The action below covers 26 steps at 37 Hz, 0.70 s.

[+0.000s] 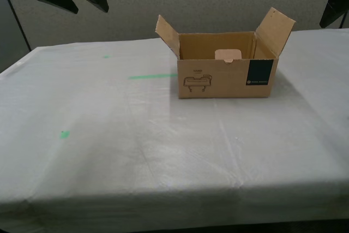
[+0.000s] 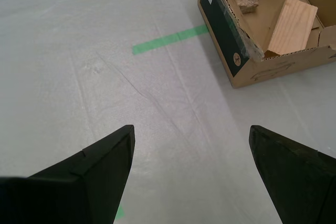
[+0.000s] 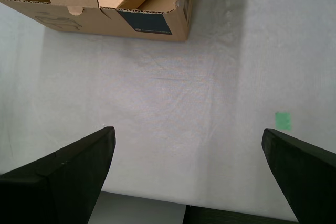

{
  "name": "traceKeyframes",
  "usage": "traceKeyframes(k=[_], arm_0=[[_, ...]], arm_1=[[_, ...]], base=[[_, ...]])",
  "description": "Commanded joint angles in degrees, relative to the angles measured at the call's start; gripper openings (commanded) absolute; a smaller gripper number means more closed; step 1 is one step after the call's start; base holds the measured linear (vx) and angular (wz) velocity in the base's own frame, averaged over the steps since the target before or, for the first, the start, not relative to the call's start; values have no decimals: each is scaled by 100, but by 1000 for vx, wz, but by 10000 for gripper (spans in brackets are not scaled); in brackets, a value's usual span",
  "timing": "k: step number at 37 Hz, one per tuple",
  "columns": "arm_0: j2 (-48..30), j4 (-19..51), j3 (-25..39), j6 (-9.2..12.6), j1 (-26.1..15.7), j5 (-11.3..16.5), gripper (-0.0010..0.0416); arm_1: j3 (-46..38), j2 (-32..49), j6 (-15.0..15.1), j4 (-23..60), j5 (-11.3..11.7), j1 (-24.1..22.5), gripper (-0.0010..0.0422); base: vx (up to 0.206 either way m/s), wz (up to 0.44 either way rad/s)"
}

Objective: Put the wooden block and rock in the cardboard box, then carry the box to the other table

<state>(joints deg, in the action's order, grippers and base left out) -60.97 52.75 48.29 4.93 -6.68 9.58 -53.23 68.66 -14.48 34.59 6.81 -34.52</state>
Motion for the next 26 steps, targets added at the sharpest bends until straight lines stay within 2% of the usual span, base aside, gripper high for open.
traceKeyframes(k=[1,26], arm_0=[[-2,-2,2,-2,-2,-4,390],[-2,0,2,-2,-2,-7,389]], arm_1=[[-4,-2,-9,-2,24,-2,295],[-4,-2,-9,-2,22,-2,295]], base=[[0,0],[0,0]])
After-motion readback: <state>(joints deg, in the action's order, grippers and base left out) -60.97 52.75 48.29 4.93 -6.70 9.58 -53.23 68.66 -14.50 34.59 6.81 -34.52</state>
